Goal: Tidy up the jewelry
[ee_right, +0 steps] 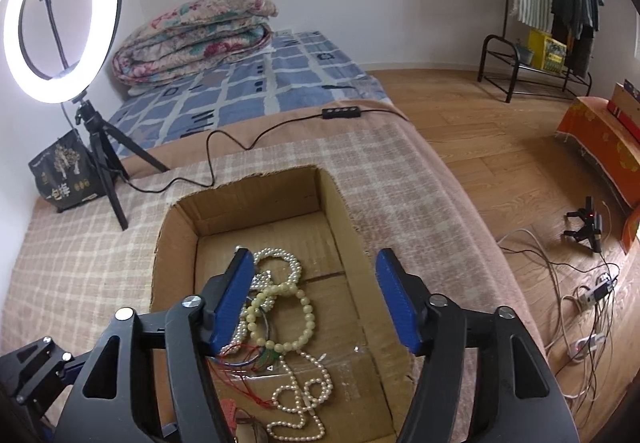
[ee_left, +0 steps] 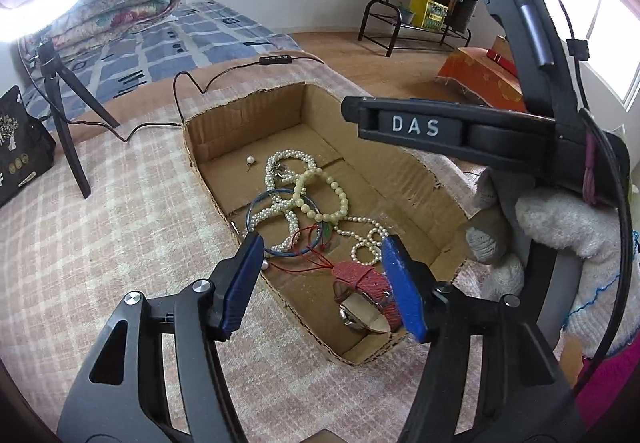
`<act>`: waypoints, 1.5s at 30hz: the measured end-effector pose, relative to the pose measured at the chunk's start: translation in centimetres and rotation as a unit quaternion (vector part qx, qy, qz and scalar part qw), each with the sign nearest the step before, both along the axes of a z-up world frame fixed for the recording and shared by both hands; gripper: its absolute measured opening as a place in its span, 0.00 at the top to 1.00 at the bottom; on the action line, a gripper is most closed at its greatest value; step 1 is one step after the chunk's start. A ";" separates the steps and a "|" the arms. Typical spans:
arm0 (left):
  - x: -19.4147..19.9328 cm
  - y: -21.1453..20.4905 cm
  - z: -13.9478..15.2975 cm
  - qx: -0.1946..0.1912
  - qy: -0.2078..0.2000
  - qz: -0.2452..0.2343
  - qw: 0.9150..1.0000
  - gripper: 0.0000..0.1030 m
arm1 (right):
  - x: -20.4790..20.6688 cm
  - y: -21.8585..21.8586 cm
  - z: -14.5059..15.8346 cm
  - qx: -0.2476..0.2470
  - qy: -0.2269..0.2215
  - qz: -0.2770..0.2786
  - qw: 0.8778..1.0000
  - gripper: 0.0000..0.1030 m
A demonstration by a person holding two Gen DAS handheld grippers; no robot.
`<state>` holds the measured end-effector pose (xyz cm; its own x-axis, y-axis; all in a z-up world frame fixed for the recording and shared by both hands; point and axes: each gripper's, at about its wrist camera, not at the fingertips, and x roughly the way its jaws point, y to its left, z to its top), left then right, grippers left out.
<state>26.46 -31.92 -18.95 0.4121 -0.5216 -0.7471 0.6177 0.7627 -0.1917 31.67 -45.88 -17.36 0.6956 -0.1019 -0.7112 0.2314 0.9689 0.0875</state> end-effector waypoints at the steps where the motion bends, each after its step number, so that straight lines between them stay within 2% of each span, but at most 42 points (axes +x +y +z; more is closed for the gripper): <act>1: -0.1 0.0 0.1 0.000 0.001 0.001 1.000 0.38 | -0.2 0.0 0.2 0.000 -0.002 -0.002 1.000 0.31; 8: -1.3 0.7 1.6 -0.005 -0.010 0.004 1.000 0.37 | -1.1 0.4 1.9 -0.005 -0.009 -0.004 1.000 0.30; 12: -1.9 1.1 2.6 -0.010 -0.020 0.006 1.000 0.31 | -1.7 1.0 2.8 -0.013 -0.012 0.000 1.000 0.25; 30: -4.8 5.7 7.6 -0.026 -0.076 0.031 0.996 0.30 | -4.9 3.7 7.9 -0.043 -0.055 -0.003 0.998 0.22; 36: -5.9 7.8 9.1 -0.028 -0.100 0.046 0.993 0.22 | -7.4 5.5 10.0 -0.067 -0.069 -0.005 0.995 0.21; 39: -6.6 9.0 10.0 -0.028 -0.116 0.049 0.992 0.21 | -8.3 6.3 10.8 -0.082 -0.081 -0.007 0.993 0.20; 43: -7.3 10.5 10.9 -0.032 -0.130 0.060 0.989 0.10 | -9.7 7.2 12.1 -0.104 -0.097 -0.017 0.990 0.20; 45: -7.6 11.3 11.3 -0.035 -0.133 0.064 0.988 0.09 | -10.7 7.6 12.4 -0.109 -0.104 -0.024 0.988 0.18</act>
